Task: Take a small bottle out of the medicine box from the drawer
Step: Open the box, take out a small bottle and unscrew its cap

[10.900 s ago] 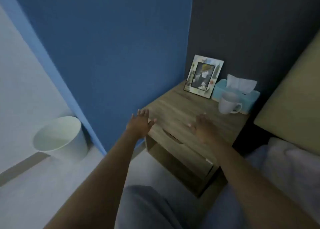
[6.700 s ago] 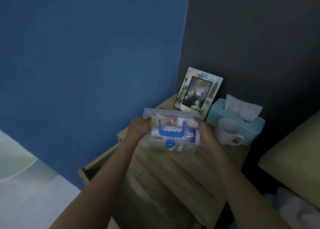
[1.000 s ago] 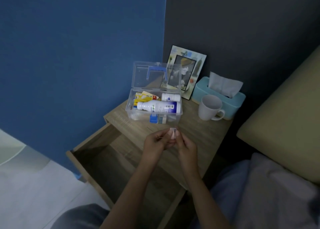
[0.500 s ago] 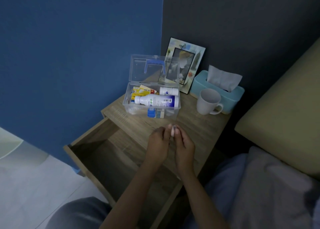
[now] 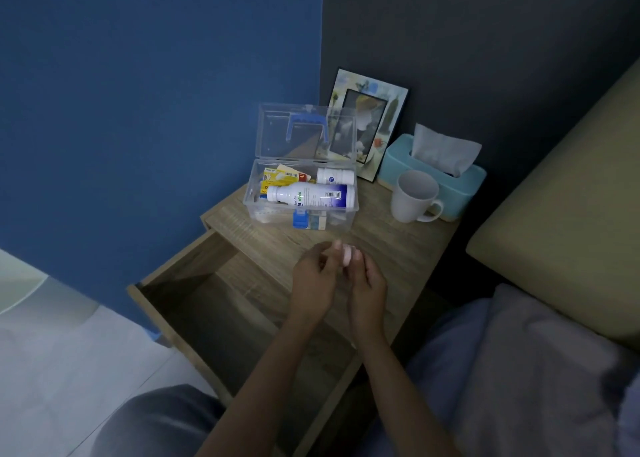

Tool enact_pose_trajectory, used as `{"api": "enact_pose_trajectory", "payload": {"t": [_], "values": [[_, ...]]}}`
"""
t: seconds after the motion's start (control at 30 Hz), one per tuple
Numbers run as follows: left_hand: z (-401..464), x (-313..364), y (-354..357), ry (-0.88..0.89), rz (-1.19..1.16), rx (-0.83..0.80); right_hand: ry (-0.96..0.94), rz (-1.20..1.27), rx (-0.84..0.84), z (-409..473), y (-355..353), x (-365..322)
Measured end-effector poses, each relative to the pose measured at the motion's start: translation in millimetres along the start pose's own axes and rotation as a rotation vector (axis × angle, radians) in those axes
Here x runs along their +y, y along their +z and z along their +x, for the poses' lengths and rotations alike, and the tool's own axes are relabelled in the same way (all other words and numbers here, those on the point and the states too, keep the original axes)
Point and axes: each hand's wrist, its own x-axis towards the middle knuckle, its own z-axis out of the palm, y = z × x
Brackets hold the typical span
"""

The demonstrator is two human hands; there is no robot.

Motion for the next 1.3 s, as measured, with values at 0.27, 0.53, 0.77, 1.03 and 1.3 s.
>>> {"api": "enact_pose_trajectory", "payload": {"t": [0.27,0.53,0.77,1.03,1.3], "values": [[3.2,5.5,-3.2,0.089,0.143,0.007,0.048,0.072,-0.019,-2.1,1.6,0.3],[4.3,2.8,-8.0,0.203,0.162,-0.069,0.097,0.168,-0.012,-2.0,0.5,-4.8],[5.3,4.3,-6.0,0.129,0.154,-0.054,0.101,0.170,-0.012,-0.7,1.2,-2.6],[12.3,5.2,-14.0,0.266,0.268,-0.129,0.173,0.262,-0.033,0.7,0.5,-3.9],[17.3,8.7,-9.7,-0.007,0.231,-0.090,0.136,0.241,-0.081,0.4,-0.9,-6.0]]}}
